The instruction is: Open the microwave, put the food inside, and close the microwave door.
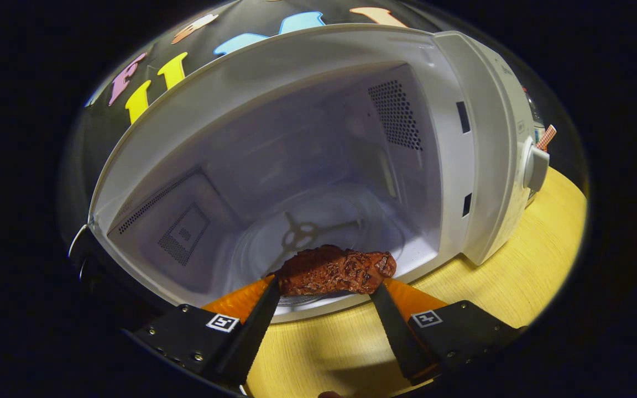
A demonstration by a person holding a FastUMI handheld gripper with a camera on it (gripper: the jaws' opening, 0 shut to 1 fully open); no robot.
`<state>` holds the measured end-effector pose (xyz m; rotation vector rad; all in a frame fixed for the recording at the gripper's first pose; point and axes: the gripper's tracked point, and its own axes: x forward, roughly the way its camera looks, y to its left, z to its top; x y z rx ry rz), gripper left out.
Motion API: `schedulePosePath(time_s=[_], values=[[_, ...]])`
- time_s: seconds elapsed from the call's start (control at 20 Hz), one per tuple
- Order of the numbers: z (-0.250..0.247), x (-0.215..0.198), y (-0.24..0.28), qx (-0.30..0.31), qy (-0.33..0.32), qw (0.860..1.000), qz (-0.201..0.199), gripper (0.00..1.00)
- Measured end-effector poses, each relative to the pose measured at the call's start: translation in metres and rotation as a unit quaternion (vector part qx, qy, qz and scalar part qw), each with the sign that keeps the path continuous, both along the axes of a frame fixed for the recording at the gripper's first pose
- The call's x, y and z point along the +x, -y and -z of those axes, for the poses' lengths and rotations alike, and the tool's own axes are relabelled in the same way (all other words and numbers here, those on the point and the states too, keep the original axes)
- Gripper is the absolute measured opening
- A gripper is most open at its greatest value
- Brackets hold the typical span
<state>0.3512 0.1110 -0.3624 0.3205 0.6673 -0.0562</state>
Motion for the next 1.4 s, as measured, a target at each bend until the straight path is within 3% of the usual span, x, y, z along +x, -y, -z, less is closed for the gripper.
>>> schedulePosePath(time_s=[0.15, 0.3, 0.55, 0.75, 0.95, 1.4], values=[[0.000, -0.002, -0.004, -0.066, 0.012, 0.997, -0.038, 0.97], [-0.017, 0.010, 0.005, -0.131, 0.063, 0.988, -0.045, 0.97], [-0.032, 0.025, 0.025, -0.259, 0.095, 0.959, -0.065, 0.97], [-0.052, 0.015, 0.011, -0.271, 0.121, 0.950, -0.100, 0.96], [-0.088, -0.013, 0.001, -0.253, 0.150, 0.949, -0.114, 0.96], [-0.204, -0.124, -0.017, -0.189, 0.210, 0.949, -0.138, 0.95]])
